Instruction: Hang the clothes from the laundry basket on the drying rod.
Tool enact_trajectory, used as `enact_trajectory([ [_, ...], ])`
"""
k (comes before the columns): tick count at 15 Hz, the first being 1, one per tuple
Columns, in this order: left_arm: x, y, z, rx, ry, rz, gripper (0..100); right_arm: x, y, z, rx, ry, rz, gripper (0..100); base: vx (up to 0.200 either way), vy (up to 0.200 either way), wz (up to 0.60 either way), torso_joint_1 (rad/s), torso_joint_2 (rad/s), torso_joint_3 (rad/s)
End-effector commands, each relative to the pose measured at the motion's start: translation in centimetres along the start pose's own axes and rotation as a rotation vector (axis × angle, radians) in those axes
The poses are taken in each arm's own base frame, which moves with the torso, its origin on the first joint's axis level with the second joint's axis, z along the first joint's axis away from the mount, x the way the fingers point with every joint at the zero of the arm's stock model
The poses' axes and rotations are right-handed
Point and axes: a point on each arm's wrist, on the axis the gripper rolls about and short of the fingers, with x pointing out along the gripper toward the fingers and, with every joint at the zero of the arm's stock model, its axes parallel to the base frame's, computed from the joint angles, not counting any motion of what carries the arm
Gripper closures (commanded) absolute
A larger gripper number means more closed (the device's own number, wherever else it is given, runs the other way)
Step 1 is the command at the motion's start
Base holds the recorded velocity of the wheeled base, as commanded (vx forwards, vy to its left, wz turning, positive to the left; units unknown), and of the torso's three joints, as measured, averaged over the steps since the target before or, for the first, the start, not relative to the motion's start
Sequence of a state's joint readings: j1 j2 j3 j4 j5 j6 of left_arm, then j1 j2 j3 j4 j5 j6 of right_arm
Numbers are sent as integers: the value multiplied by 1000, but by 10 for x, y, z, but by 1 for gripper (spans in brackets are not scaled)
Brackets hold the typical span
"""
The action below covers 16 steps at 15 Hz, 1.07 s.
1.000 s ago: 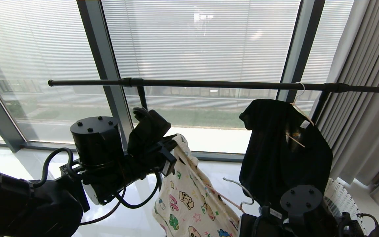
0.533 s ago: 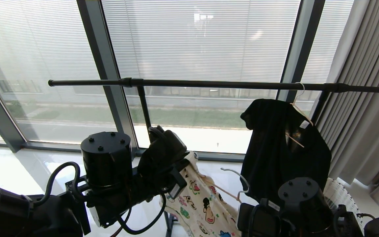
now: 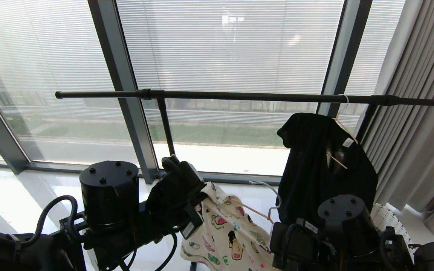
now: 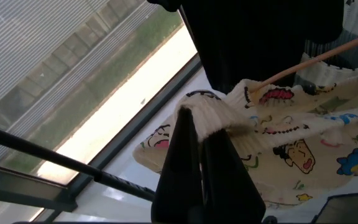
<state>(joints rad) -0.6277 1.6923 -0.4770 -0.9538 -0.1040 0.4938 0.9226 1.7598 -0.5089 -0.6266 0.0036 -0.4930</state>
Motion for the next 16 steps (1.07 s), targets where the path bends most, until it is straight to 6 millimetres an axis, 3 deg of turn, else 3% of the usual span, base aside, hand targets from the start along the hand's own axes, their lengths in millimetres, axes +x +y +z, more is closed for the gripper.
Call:
enact_trajectory([
  [1, 2, 1, 2, 0, -9, 3, 100, 0, 1, 2, -5, -10, 2, 100, 0, 0, 0, 0, 0, 0],
  [5, -4, 12, -4, -16, 28, 44, 100, 0, 3, 3, -6, -9, 7, 100, 0, 0, 0, 0, 0, 0],
  [6, -9, 13, -4, -22, 52, 34, 0, 0, 2, 3, -4, -8, 1, 100, 0, 0, 0, 0, 0, 0],
  [9, -19, 11, -1, -34, 83, 6, 0, -2, -1, 3, 4, -14, -9, 100, 0, 0, 0, 0, 0, 0],
  [13, -14, 25, 10, -112, 45, 64, 0, -8, -3, 5, 6, -31, -24, 100, 0, 0, 0, 0, 0, 0],
  [16, -26, 23, -5, -125, 95, 69, 0, -10, -10, 5, 20, -35, -45, 100, 0, 0, 0, 0, 0, 0],
])
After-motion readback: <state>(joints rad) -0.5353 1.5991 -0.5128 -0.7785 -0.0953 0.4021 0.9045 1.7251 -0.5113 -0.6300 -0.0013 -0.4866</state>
